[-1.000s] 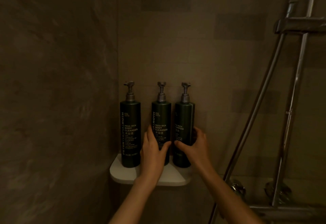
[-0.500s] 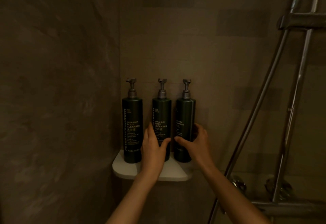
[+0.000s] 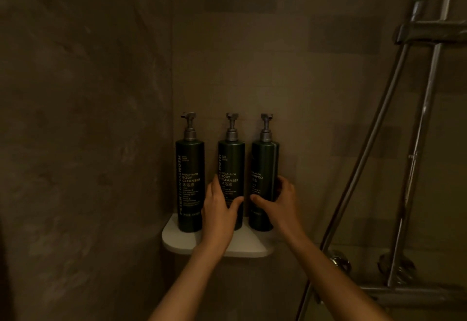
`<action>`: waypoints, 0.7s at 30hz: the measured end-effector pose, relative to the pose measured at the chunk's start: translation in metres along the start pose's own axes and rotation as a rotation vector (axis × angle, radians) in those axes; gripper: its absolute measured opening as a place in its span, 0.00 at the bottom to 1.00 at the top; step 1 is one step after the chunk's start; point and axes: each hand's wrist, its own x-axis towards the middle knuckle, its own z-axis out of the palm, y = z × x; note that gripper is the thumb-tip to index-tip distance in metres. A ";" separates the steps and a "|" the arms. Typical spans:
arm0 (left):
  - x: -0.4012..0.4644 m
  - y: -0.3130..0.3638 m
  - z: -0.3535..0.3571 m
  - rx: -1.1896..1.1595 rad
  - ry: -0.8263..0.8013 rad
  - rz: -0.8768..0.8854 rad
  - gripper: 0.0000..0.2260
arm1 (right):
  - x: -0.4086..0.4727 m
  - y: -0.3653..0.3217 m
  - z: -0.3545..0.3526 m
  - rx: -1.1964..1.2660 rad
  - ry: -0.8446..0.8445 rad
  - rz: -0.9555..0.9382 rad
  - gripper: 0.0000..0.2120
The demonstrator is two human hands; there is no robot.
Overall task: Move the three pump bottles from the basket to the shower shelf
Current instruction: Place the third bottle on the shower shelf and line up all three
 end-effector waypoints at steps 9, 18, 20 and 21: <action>-0.001 0.003 0.002 0.022 0.044 -0.013 0.34 | 0.000 0.001 0.000 -0.034 0.013 0.012 0.36; -0.001 0.003 0.003 0.042 0.063 -0.024 0.34 | -0.002 -0.001 0.000 -0.057 0.011 0.023 0.36; -0.002 0.004 0.002 0.034 0.066 -0.024 0.34 | -0.002 -0.001 0.000 -0.065 0.014 0.032 0.37; -0.002 0.004 0.002 0.032 0.065 -0.023 0.34 | -0.002 -0.001 0.001 -0.060 0.012 0.033 0.37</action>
